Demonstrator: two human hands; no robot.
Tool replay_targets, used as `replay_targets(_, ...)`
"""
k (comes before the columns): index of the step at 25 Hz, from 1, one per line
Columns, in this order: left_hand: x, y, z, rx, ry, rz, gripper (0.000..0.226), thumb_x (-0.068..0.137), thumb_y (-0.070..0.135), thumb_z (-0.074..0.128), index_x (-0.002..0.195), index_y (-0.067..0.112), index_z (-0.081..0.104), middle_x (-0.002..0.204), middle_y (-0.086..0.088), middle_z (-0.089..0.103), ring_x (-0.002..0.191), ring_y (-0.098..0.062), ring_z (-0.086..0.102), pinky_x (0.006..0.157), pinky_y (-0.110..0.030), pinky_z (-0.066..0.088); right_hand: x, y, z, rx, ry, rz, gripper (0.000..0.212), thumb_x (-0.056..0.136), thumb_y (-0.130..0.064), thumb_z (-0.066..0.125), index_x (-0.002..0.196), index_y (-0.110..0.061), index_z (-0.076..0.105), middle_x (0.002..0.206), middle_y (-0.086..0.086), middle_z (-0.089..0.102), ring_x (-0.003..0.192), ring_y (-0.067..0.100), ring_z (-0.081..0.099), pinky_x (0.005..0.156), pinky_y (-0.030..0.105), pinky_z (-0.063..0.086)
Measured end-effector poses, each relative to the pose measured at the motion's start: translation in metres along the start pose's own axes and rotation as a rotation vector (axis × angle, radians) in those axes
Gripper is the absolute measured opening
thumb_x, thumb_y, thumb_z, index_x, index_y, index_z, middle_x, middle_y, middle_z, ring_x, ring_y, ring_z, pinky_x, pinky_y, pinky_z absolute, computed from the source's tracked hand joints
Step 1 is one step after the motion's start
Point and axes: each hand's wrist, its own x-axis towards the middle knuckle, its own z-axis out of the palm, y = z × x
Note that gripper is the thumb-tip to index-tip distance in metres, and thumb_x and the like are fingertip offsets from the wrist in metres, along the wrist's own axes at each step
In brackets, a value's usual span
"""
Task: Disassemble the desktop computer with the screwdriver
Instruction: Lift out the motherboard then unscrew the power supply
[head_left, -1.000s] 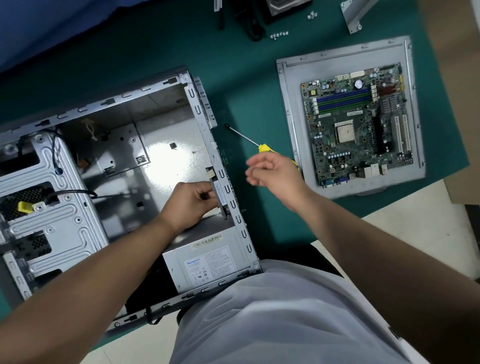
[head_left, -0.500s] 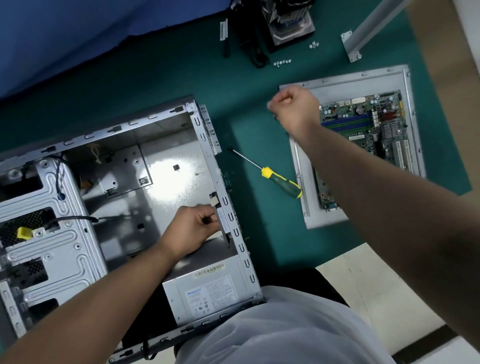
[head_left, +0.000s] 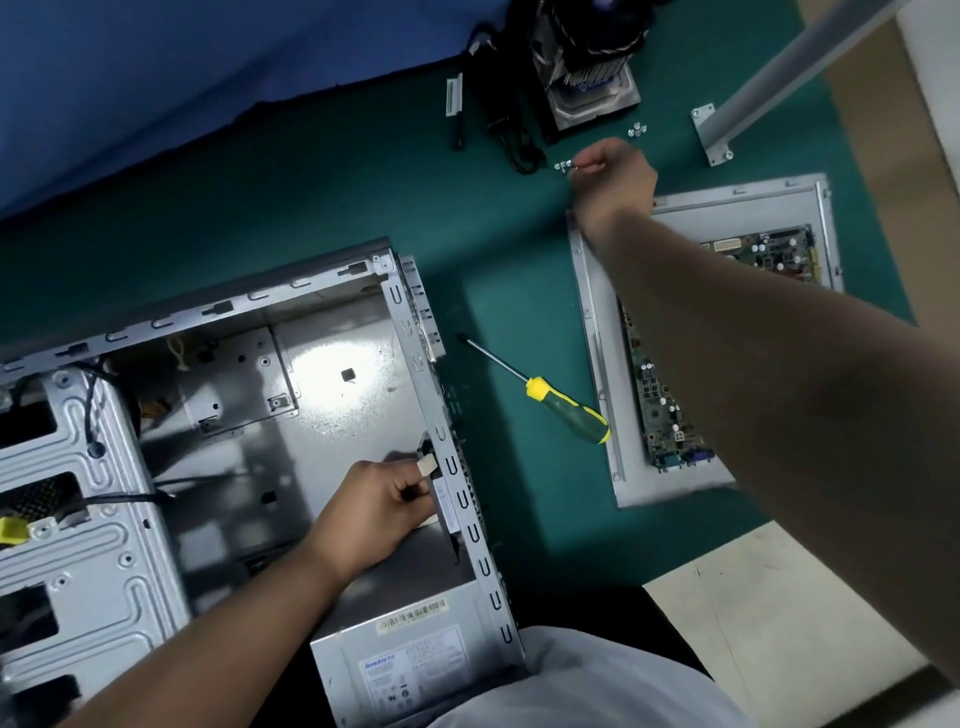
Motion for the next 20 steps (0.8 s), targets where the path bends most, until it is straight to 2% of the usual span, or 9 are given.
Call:
replay_targets(3, 0.000, 0.002, -0.001, -0.013, 0.003, 0.013, 0.008, 0.085, 0.010, 0.081, 0.078, 0.014, 0.079, 0.082, 0.006, 0.078, 0.084, 0.000, 0.071, 0.078, -0.031, 0.056, -0.003, 0.001, 0.002, -0.011, 0.009, -0.022, 0.025, 0.087, -0.018, 0.044, 0.094, -0.033, 0.063, 0.084, -0.014, 0.062, 0.073, 0.007, 0.061, 0.069, 0.022, 0.048)
replay_targets(6, 0.001, 0.003, -0.001, 0.003, 0.008, 0.021, 0.008, 0.086, 0.010, 0.080, 0.078, 0.010, 0.077, 0.081, 0.002, 0.077, 0.084, -0.004, 0.071, 0.078, -0.033, 0.056, -0.009, 0.007, -0.001, 0.066, -0.001, -0.048, 0.027, 0.088, -0.013, 0.043, 0.104, -0.024, 0.061, 0.085, -0.010, 0.060, 0.082, 0.016, 0.065, 0.072, 0.028, 0.053)
replay_targets(9, 0.001, 0.004, -0.001, 0.018, 0.004, 0.012, 0.008, 0.086, 0.011, 0.080, 0.078, 0.010, 0.077, 0.080, -0.001, 0.076, 0.080, -0.008, 0.072, 0.077, -0.034, 0.055, -0.026, 0.019, -0.007, 0.118, -0.070, -0.116, 0.024, 0.088, -0.006, 0.056, 0.108, -0.017, 0.061, 0.098, 0.001, 0.065, 0.092, 0.020, 0.061, 0.089, 0.036, 0.053)
replay_targets(11, 0.001, 0.003, -0.001, 0.031, -0.004, 0.003, 0.012, 0.087, 0.014, 0.079, 0.079, 0.007, 0.075, 0.079, -0.005, 0.075, 0.080, -0.014, 0.073, 0.077, -0.035, 0.056, -0.052, 0.033, -0.013, 0.012, -0.081, -0.231, 0.026, 0.090, -0.009, 0.063, 0.115, -0.011, 0.064, 0.112, 0.007, 0.066, 0.102, 0.022, 0.060, 0.092, 0.029, 0.046)
replay_targets(14, 0.002, 0.003, -0.001, 0.000, -0.016, -0.017, 0.018, 0.088, 0.018, 0.080, 0.082, 0.002, 0.073, 0.082, -0.008, 0.075, 0.084, -0.024, 0.072, 0.078, -0.037, 0.056, -0.109, 0.060, -0.022, -0.033, -0.122, -0.375, 0.027, 0.091, -0.012, 0.067, 0.118, -0.007, 0.066, 0.117, 0.009, 0.065, 0.109, 0.023, 0.059, 0.093, 0.021, 0.038)
replay_targets(16, -0.001, 0.008, -0.005, -0.062, -0.033, -0.021, 0.007, 0.087, 0.016, 0.082, 0.084, 0.020, 0.077, 0.082, 0.007, 0.076, 0.079, -0.011, 0.072, 0.074, -0.028, 0.055, -0.147, 0.076, -0.031, -0.018, -0.173, -0.379, 0.027, 0.092, -0.011, 0.069, 0.119, -0.007, 0.066, 0.118, 0.009, 0.065, 0.110, 0.022, 0.060, 0.097, 0.026, 0.042)
replay_targets(18, -0.002, 0.011, -0.013, -0.059, -0.075, -0.011, 0.036, 0.084, 0.011, 0.083, 0.078, 0.045, 0.074, 0.078, 0.022, 0.073, 0.072, 0.004, 0.068, 0.068, -0.011, 0.047, -0.176, 0.088, -0.042, -0.006, -0.226, -0.315, 0.027, 0.094, -0.013, 0.070, 0.120, -0.009, 0.066, 0.118, 0.007, 0.064, 0.109, 0.022, 0.062, 0.099, 0.033, 0.047)
replay_targets(20, -0.003, 0.013, -0.022, -0.029, -0.077, -0.076, 0.044, 0.082, 0.008, 0.085, 0.075, 0.049, 0.070, 0.077, 0.020, 0.074, 0.071, 0.004, 0.066, 0.070, -0.012, 0.044, -0.203, 0.093, -0.054, 0.014, -0.269, -0.264, 0.026, 0.094, -0.014, 0.070, 0.120, -0.010, 0.067, 0.116, 0.003, 0.064, 0.106, 0.022, 0.064, 0.097, 0.038, 0.050)
